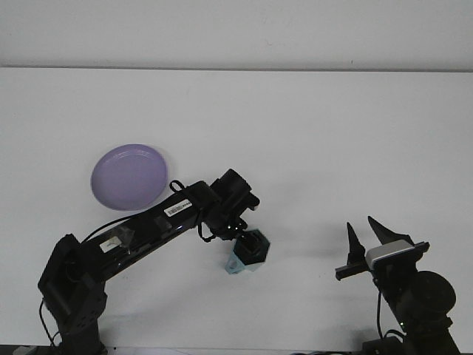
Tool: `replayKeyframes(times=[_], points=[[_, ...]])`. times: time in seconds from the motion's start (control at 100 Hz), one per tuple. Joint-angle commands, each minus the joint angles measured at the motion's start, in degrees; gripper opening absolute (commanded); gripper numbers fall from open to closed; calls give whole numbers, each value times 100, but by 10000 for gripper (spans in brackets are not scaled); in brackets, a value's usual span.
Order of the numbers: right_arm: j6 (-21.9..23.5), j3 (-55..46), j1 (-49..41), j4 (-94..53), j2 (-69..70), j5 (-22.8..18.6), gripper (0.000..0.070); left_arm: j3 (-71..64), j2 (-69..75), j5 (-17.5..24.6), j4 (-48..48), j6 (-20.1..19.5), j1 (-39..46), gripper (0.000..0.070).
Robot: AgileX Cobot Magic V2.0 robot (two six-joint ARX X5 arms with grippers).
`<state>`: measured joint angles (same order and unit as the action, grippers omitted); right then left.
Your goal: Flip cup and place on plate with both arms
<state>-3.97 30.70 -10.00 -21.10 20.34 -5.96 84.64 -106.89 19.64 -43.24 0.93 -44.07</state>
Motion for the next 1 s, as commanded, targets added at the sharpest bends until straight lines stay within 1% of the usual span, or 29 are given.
replayKeyframes(times=[0.0, 0.04, 0.1, 0.11, 0.14, 0.28, 0.45, 0.59, 0.7, 0.83, 0.99], points=[[109, 33, 0, 48, -7, 0, 309, 127, -131, -28, -9, -85, -83, 344], [109, 33, -2, 48, -7, 0, 309, 127, -131, -28, -15, -107, -83, 228], [109, 33, -2, 48, -7, -2, 309, 127, -131, -28, -33, -140, -83, 13], [109, 33, -2, 48, -7, -2, 309, 127, -131, -28, -39, -140, -83, 0], [109, 33, -2, 48, -7, -2, 309, 127, -131, -28, -57, -140, -83, 17], [109, 33, -2, 37, -7, -2, 309, 136, -125, -33, -140, -140, -79, 13], [109, 33, -2, 33, -7, -2, 309, 496, -105, -87, -691, -160, 63, 13], [111, 33, -2, 33, -7, -2, 309, 874, 98, -481, -1036, -236, 354, 13], [114, 33, -2, 37, -7, -2, 309, 1097, 380, -586, -1165, -337, 765, 13], [118, 33, -2, 37, -7, -2, 309, 1290, 713, -850, -1259, -385, 1480, 13], [122, 33, -2, 33, -7, -7, 309, 1528, 916, -852, -1596, -487, 2573, 13]])
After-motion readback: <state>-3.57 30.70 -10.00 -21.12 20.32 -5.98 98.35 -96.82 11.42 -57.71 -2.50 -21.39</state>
